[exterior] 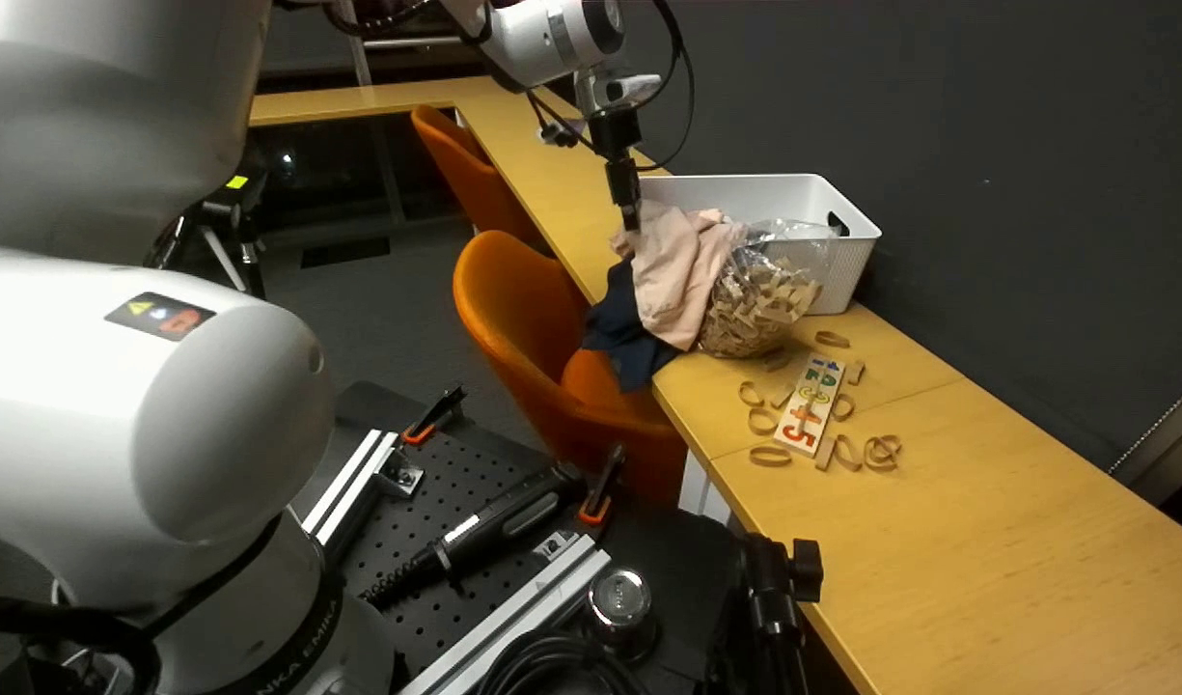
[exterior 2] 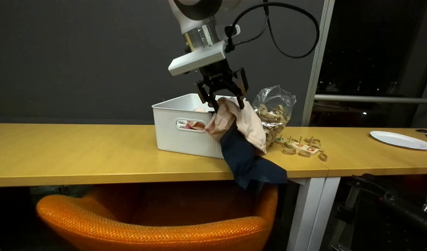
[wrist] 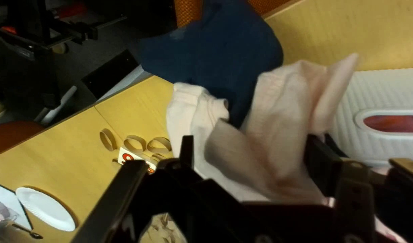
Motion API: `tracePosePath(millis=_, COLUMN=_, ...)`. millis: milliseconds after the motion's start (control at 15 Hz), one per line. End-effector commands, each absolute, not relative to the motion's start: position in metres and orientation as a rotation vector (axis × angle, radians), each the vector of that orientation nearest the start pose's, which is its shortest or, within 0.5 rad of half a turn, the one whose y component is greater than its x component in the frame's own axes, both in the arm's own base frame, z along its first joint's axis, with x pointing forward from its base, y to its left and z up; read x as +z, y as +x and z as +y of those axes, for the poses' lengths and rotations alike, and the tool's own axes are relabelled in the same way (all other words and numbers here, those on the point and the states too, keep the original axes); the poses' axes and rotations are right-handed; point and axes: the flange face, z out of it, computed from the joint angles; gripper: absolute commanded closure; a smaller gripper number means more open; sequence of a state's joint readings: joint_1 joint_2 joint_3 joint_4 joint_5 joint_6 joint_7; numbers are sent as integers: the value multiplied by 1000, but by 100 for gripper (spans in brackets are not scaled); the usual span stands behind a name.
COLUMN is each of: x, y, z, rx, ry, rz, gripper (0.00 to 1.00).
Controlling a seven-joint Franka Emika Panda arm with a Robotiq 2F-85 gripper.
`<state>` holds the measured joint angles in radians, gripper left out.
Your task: Put the peach and blue shirts in the basket
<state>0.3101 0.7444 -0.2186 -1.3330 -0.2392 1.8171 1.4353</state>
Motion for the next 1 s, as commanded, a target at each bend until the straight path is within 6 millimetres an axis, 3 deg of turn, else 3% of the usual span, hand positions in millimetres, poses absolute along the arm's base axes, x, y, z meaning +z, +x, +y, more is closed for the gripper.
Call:
tracePosePath(millis=0, x=279, y=664, z=77, rx=-188, ry=-2920, rz=2088, gripper=51)
tracePosePath(millis=400, x=266, y=621, z=58, rx=-278, ry=-2898, rz=2181, gripper=95)
tracePosePath(millis=467, x=267, y=618, z=55, rx=-302, ry=-2890, rz=2202, gripper=53)
tracePosePath(millis=600, x=267, y=614, z=53, rx=-359, ry=-2907, rz=2203, gripper=58)
tracePosePath(millis=933, x=263, y=600, z=56, rx=-522, ry=-3118, rz=2018, gripper=24)
